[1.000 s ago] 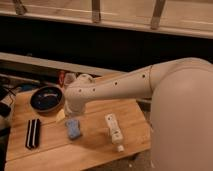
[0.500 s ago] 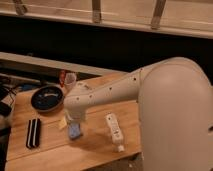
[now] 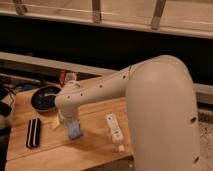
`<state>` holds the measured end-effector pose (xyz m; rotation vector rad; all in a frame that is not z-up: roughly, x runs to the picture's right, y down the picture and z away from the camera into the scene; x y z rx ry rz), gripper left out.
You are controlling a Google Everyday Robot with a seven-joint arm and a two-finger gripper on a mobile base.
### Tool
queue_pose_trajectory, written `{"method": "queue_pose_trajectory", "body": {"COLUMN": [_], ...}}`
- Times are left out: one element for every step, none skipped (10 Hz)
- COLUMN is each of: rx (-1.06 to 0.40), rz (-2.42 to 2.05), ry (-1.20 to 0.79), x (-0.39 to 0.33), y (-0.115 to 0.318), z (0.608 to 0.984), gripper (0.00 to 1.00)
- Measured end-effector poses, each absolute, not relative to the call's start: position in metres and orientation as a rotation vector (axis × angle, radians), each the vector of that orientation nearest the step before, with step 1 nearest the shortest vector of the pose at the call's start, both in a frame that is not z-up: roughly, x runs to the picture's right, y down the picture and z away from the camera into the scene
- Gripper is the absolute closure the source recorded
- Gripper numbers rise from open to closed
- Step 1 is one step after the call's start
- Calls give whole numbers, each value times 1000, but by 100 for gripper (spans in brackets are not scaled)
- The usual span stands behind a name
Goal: Wipe the white sponge on the table
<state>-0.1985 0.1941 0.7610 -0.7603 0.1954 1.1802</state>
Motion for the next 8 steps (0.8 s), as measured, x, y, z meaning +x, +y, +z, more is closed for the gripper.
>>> {"method": "queue_pose_trajectory", "body": {"rx": [-758, -756, -747, -740, -735, -724, -709, -706], "rz": [1179, 1181, 1179, 1181, 1182, 1180, 1175, 1174], "ry": [198, 196, 187, 176, 170, 171, 177, 180], "x": [-193, -186, -180, -181, -186, -194, -205, -210], "y": [199, 202, 202, 200, 197, 193, 189, 187], "z": [763, 762, 760, 760, 762, 768, 775, 779], "gripper": [20, 20, 20, 20, 20, 20, 20, 20]}}
